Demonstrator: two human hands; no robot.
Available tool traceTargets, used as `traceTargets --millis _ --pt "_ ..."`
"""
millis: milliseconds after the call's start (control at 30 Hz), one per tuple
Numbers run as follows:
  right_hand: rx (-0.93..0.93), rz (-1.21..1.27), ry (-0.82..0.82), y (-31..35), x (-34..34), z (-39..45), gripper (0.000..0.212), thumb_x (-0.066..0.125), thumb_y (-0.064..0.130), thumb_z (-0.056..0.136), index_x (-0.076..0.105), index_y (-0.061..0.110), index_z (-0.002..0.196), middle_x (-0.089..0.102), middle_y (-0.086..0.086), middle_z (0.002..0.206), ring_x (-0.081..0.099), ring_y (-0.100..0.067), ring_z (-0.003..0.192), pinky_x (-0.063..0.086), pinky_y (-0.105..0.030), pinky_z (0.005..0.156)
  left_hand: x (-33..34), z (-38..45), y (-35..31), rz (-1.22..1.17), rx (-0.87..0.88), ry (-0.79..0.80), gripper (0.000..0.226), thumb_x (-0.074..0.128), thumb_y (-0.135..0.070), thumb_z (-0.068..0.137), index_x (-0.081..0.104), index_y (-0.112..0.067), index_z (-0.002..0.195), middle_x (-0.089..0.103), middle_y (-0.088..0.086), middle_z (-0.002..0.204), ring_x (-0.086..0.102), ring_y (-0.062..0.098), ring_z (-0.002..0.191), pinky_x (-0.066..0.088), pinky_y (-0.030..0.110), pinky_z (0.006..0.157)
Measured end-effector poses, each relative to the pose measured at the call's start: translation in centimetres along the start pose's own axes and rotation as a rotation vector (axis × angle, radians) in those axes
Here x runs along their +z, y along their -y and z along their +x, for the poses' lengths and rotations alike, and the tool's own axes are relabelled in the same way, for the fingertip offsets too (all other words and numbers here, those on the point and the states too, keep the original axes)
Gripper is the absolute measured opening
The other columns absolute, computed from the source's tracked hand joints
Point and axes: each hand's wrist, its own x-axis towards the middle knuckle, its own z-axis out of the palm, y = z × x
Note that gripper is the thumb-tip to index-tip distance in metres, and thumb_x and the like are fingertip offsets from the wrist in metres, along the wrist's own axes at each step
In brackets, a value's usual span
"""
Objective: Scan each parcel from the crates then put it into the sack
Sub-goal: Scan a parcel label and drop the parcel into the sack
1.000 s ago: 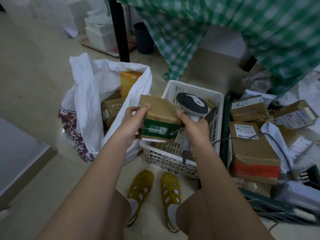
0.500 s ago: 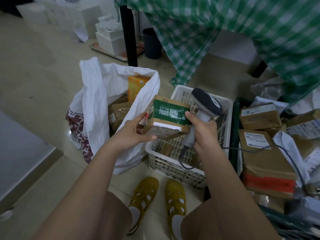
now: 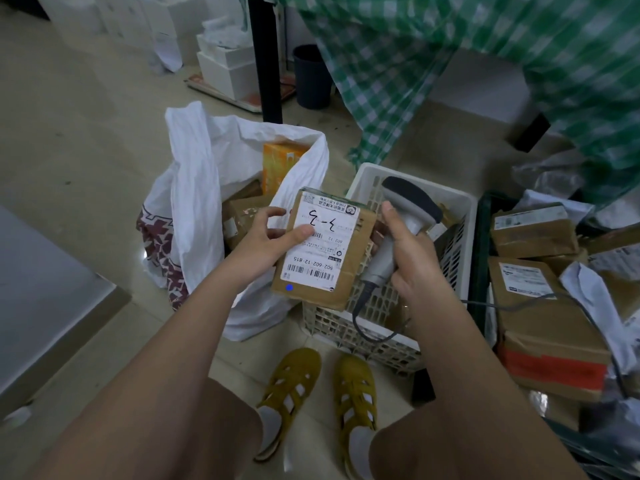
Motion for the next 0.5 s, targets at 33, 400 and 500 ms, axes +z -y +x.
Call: traceTargets --millis 33,400,500 --pt "-0.016 0.004 0.023 0.4 0.1 -0.2 0.046 0.077 0.026 0.080 0.060 0.006 0.119 0.072 -0.012 0.108 0.071 -0.025 0.096 0.055 -0.045 0.090 0.0 -0.1 -0.1 -0.020 0.000 -0.002 0.084 0.073 -0.059 0.067 0.035 -0.031 0.136 0.068 0.001 0.111 0.071 0.010 0.089 0.055 0.027 0.072" --pt "-0.027 -0.190 0.123 -0.5 -0.6 -1.0 0.034 0.079 0.015 0.076 0.065 0.009 0.106 0.071 -0.013 0.105 0.069 -0.026 0.099 0.054 -0.046 0.092 -1.2 0.7 0.3 -0.228 -0.106 -0.211 0.079 0.056 -0.069 0.080 0.022 -0.031 0.141 0.066 0.005 0.110 0.070 0.024 0.091 0.057 0.041 0.082" --pt "-0.058 -0.186 0.138 -1.5 0.1 -1.2 0.023 0.078 0.015 0.077 0.063 0.019 0.093 0.072 -0.004 0.095 0.070 -0.019 0.091 0.056 -0.040 0.088 -0.7 0.6 0.2 -0.245 -0.078 -0.208 0.078 0.053 -0.066 0.085 0.008 -0.040 0.144 0.065 0.000 0.111 0.073 0.028 0.079 0.059 0.041 0.077"
